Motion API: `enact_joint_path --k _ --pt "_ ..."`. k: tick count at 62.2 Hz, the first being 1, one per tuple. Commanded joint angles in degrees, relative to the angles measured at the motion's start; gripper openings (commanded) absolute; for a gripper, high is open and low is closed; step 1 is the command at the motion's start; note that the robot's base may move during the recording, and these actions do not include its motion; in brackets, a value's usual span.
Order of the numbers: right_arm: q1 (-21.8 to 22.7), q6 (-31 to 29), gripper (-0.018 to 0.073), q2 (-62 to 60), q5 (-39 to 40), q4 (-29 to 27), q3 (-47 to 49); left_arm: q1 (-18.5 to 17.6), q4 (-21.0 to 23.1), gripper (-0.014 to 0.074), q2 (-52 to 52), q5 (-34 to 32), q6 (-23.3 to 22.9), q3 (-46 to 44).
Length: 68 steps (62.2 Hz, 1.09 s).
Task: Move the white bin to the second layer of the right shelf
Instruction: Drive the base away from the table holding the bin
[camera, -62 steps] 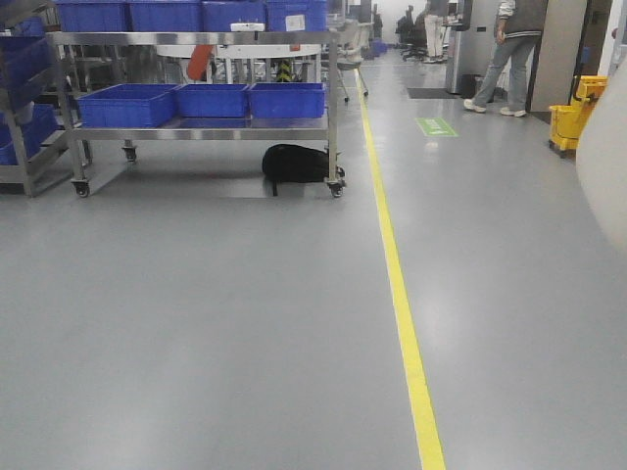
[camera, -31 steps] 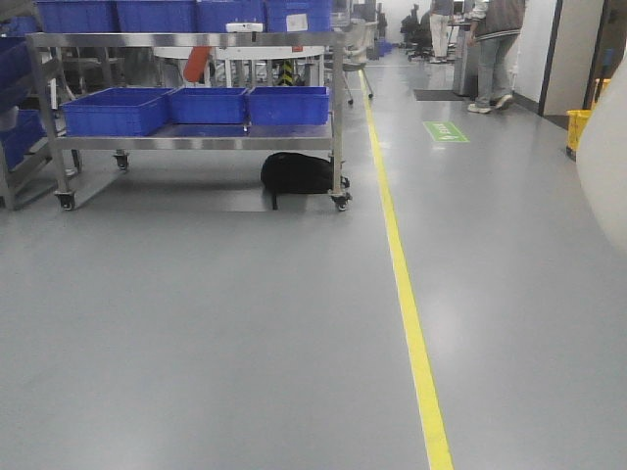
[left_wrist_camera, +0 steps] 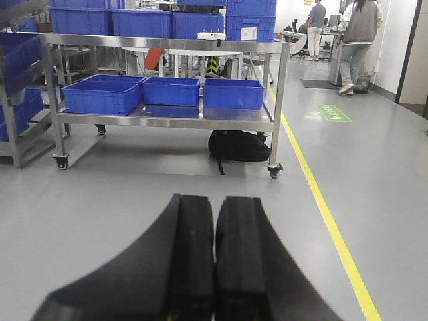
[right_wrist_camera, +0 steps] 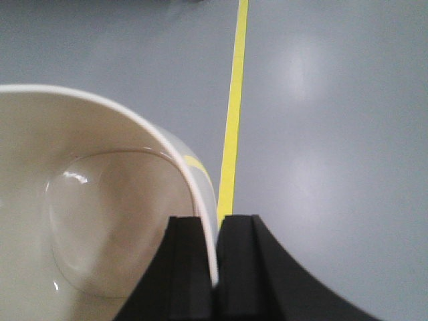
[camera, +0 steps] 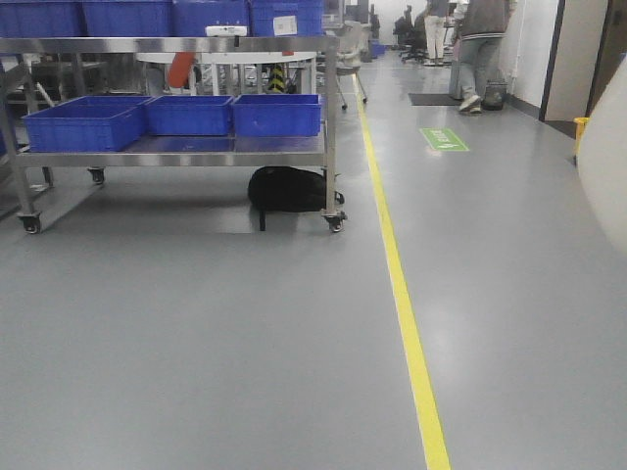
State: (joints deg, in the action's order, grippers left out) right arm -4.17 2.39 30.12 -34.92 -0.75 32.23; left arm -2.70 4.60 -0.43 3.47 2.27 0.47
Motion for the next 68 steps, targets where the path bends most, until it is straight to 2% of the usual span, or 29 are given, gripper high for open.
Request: enact_joint_path --k 1,68 --pt "-0.11 -0.27 0.0052 0.02 5.25 -0.37 1.94 -0.28 0.3 0.0085 -0.87 -4.77 -0.3 1.56" --pt "-0.11 -0.27 0.0052 0.02 5.25 -0.37 1.94 -0.28 0.3 0.0085 -0.87 -4.77 -0.3 1.56"
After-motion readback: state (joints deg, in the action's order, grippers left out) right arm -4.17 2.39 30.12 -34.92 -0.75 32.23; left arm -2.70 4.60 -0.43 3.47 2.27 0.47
